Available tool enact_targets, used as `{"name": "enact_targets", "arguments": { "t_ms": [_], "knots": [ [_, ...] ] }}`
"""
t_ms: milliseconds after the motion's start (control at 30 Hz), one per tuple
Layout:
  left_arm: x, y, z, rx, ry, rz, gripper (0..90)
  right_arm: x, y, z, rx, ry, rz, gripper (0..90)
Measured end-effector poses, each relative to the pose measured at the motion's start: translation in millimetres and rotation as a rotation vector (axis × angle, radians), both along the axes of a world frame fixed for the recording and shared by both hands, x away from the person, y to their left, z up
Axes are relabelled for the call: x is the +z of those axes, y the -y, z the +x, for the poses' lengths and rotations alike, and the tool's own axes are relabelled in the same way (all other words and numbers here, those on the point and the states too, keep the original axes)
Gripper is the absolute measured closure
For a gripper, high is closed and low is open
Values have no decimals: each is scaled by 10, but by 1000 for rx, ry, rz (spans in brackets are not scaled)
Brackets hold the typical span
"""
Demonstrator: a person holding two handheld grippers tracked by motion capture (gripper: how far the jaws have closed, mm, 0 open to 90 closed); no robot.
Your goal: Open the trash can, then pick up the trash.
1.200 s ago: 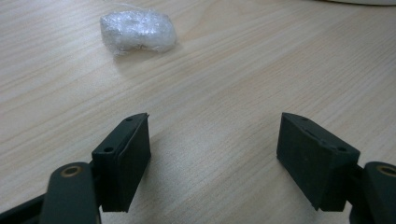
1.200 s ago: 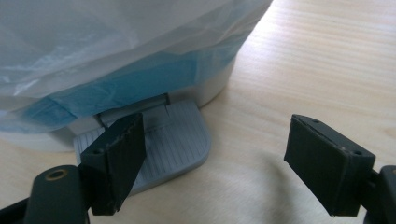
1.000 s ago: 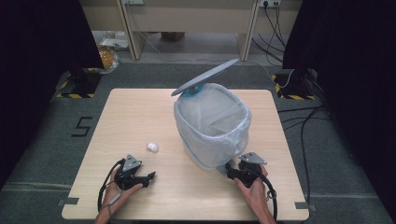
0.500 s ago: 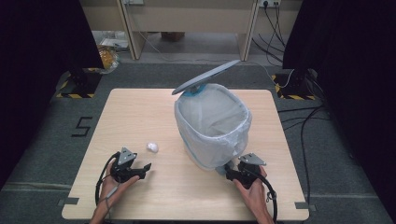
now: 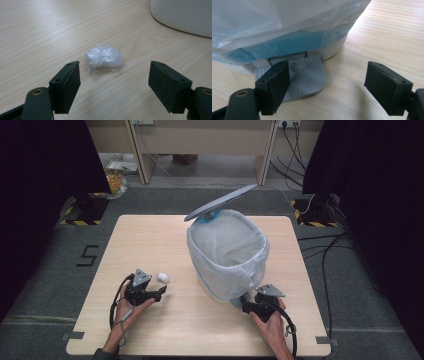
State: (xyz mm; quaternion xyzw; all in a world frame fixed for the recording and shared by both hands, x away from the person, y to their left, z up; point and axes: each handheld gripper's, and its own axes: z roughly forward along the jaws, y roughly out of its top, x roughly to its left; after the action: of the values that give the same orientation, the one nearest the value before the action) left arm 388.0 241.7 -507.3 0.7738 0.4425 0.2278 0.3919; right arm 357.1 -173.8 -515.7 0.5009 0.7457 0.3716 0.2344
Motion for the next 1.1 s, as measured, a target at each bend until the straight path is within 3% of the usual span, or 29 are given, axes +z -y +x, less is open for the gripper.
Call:
{"name": "enact_targets", "arguments": {
  "t_ms": [500,800,1100],
  "knots": [
    [4,86,143,-2,0,6,244,1,0,1,0,-4,3,202],
    [-42,49,169,3,-8,0,246,2,15,12,9,-13,9,201],
    [-108,116,189,-18,-24,17,318,0,14,13,4,-17,15,201]
  ]
}}
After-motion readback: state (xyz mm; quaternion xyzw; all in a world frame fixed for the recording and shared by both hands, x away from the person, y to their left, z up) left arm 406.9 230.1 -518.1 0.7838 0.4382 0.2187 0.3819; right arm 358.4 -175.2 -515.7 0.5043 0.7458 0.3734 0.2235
